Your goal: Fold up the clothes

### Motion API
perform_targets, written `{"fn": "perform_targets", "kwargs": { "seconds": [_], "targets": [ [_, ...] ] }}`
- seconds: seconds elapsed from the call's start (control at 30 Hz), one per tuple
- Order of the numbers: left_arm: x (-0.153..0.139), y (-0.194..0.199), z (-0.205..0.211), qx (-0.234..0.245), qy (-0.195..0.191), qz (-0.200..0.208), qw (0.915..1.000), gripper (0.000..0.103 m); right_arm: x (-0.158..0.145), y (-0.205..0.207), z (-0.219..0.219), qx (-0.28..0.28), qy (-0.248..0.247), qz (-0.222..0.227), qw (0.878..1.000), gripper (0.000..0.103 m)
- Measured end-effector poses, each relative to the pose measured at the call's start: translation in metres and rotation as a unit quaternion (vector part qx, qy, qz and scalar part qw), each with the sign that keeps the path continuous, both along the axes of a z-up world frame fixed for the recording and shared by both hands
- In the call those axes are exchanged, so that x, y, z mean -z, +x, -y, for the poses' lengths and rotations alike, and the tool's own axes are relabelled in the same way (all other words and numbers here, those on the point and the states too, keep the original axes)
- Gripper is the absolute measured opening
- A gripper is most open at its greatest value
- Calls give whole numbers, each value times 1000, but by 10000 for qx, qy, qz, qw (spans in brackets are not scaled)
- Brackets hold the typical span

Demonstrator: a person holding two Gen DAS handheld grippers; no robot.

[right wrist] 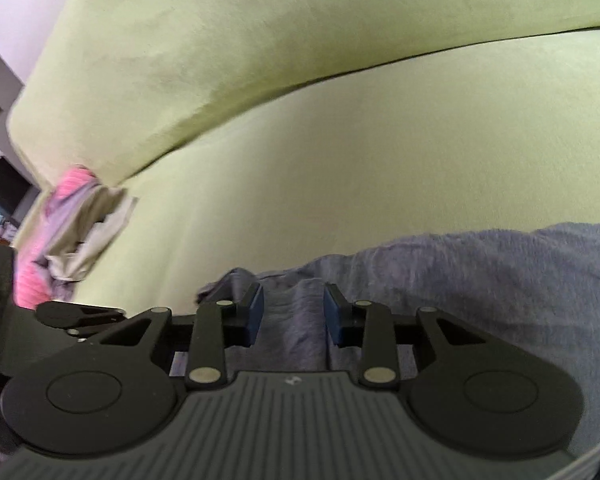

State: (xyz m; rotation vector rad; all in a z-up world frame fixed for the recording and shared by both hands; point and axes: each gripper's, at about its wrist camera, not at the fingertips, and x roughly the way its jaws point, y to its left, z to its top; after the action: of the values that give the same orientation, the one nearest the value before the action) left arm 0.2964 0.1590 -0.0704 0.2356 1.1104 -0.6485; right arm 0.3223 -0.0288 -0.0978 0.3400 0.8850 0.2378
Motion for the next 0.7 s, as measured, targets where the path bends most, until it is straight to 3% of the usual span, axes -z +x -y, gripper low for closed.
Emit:
{"fn": "perform_targets", "kwargs": {
  "seconds": [0.07, 0.1, 0.13, 0.33, 0.4, 0.5, 0.6, 0.7],
  "targets": [
    [0, 3, -7, 103, -145, -34, 9998, 56, 7, 1, -6, 11, -90, -2, 10000, 25],
    [0, 5, -10, 133, -195, -55, 9997, 56, 10, 1, -10, -5, -167, 32, 9999, 4],
    [-1, 6, -12, 127, -218, -76, 9997, 56, 11, 1, -14, -56, -237, 86, 9997, 1],
    [2, 26, -25, -149, -219, -226, 9994, 57, -36, -45, -32, -146, -226, 768, 9967, 1],
    [3, 35, -27, -310, -199, -258, 9990, 57, -57, -75, -48, -395, -171, 995, 9941, 1],
    [5, 46, -34, -465, -122, -272, 9985, 57, -63, -108, -77, -841, -199, 1010, 9911, 1],
    [4, 51, -41, -431, -34, -212, 9988, 57, -33, -126, -114, -1237, -582, 308, 9901, 10],
    [8, 54, -48, -222, 112, -277, 9993, 57, -6, -134, -147, -1530, -1143, -360, 9809, 18]
  ]
}}
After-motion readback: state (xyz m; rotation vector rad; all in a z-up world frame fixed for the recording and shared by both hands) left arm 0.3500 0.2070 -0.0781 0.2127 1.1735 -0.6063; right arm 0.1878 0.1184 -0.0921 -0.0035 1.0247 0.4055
